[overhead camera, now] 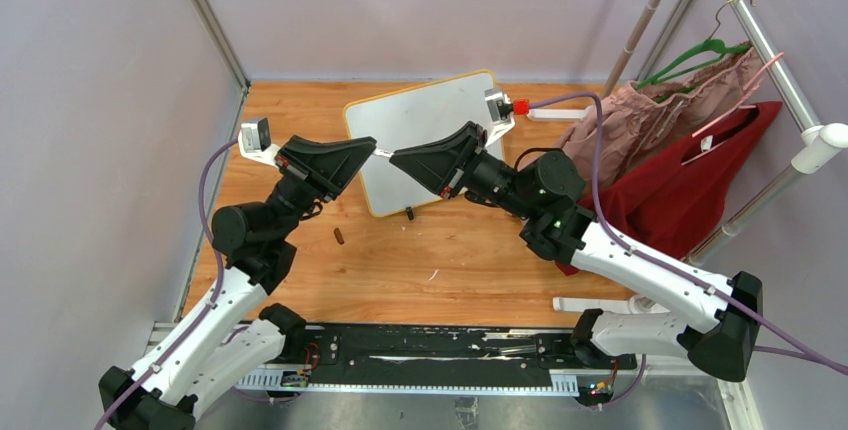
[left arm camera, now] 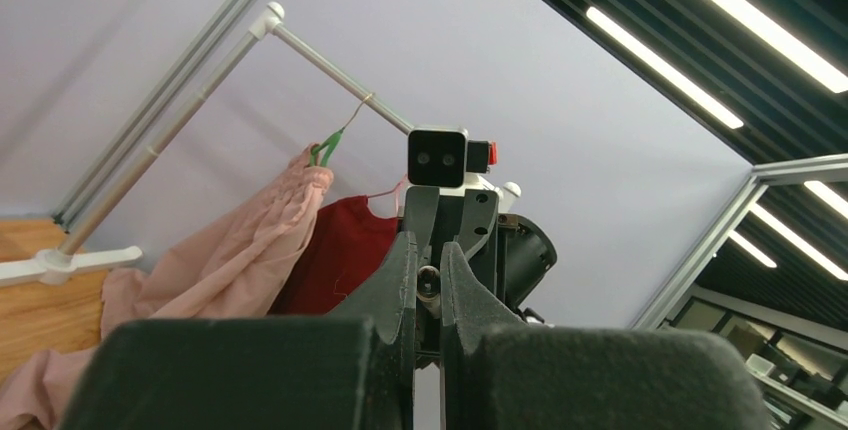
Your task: Write a sentence on the whiteboard
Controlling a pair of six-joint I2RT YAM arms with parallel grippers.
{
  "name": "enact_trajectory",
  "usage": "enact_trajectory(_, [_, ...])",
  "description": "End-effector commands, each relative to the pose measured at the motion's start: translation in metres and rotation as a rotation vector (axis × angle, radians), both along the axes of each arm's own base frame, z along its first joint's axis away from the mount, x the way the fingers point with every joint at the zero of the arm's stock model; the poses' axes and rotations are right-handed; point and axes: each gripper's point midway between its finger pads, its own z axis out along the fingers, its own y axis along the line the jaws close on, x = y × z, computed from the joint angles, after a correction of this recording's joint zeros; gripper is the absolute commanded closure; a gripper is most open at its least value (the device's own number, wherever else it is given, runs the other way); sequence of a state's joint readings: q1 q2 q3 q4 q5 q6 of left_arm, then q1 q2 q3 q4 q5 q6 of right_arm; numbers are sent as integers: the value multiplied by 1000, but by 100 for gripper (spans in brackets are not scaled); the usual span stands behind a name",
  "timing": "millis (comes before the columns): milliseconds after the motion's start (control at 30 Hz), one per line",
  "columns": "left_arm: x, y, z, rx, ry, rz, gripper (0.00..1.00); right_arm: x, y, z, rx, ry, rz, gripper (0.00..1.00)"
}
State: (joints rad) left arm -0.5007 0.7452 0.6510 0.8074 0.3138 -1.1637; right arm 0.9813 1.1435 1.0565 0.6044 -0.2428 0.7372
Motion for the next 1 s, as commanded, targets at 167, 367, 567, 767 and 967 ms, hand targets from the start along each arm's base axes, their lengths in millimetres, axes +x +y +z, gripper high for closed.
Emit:
enact_trajectory(167, [-1, 1, 3, 3, -17, 11, 100, -14, -12, 31, 68, -71, 15, 100])
enact_trajectory(367, [-1, 3, -7, 13, -8, 28, 58, -12, -20, 32, 56, -113, -36, 100])
enact_trajectory(567, [2, 8, -16, 40, 9, 81, 27, -11, -29, 29, -18, -174, -93, 100])
enact_trajectory(767, [-2, 12, -28, 109, 3, 128, 16, 10, -51, 4, -231, -206, -265, 100])
enact_trajectory(967, [17, 41, -93, 398, 104, 399, 13, 47, -107, -53, -594, -203, -563, 100])
